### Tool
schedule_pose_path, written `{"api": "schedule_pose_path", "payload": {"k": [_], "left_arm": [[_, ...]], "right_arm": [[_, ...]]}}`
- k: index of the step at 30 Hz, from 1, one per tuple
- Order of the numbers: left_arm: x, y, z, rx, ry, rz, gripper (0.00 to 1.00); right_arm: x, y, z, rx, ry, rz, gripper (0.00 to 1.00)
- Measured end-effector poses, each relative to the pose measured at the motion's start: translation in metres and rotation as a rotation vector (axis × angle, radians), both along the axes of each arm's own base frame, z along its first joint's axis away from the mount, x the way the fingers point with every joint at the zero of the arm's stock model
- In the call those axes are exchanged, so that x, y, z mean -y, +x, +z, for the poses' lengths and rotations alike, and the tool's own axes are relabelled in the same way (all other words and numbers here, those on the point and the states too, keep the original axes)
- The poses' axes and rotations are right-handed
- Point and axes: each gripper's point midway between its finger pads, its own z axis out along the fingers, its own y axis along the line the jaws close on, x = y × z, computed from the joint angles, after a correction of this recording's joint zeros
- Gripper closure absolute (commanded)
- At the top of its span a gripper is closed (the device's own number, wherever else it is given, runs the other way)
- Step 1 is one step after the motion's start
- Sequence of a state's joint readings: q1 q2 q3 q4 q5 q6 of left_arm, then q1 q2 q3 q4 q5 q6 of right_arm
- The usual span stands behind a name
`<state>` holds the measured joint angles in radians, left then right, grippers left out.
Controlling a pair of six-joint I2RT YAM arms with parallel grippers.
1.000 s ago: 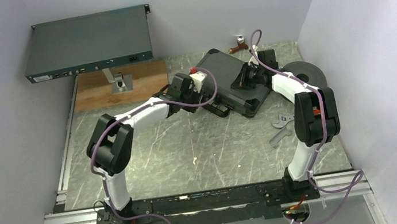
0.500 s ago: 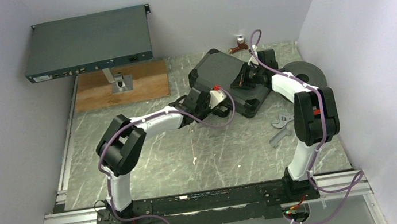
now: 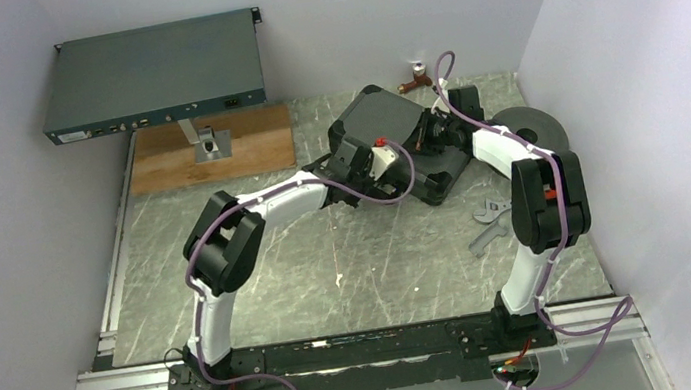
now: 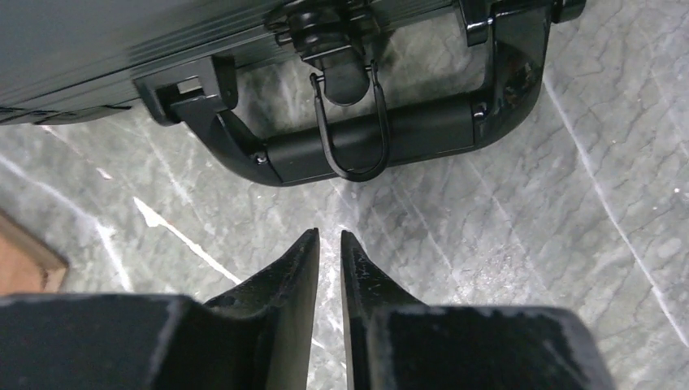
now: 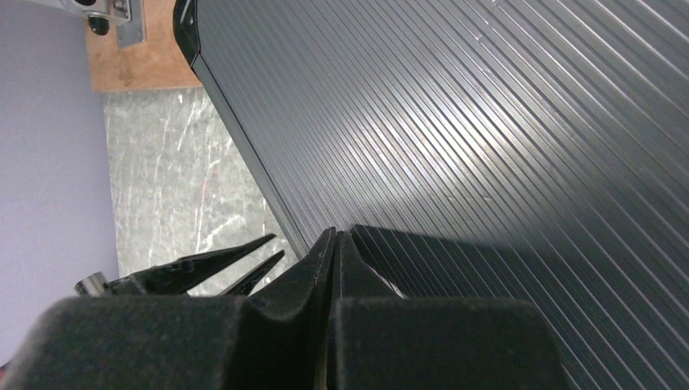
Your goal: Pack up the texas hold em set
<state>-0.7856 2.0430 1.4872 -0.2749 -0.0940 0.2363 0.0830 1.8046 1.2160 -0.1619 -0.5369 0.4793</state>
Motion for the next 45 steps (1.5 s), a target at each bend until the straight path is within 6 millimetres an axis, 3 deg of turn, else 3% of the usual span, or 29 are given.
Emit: {"api": "schedule_pose_path", "payload": {"k": [11, 17, 45], "left_arm": [[0.007, 0.014, -0.016, -0.148, -0.047, 0.026, 0.87], [0.01, 0.006, -0.029, -0.227, -0.077, 0.032, 0.88], [0.021, 0.009, -0.028, -0.425, -0.284, 0.004, 0.9]], "right_arm": [[-0.002, 0.002, 0.0, 0.006, 0.011, 0.01, 1.0], [-0.003, 0.002, 0.0, 0.005, 0.012, 0.012, 1.0], [-0.004, 0.004, 0.0, 0.004, 0.021, 0.018, 1.0]]}}
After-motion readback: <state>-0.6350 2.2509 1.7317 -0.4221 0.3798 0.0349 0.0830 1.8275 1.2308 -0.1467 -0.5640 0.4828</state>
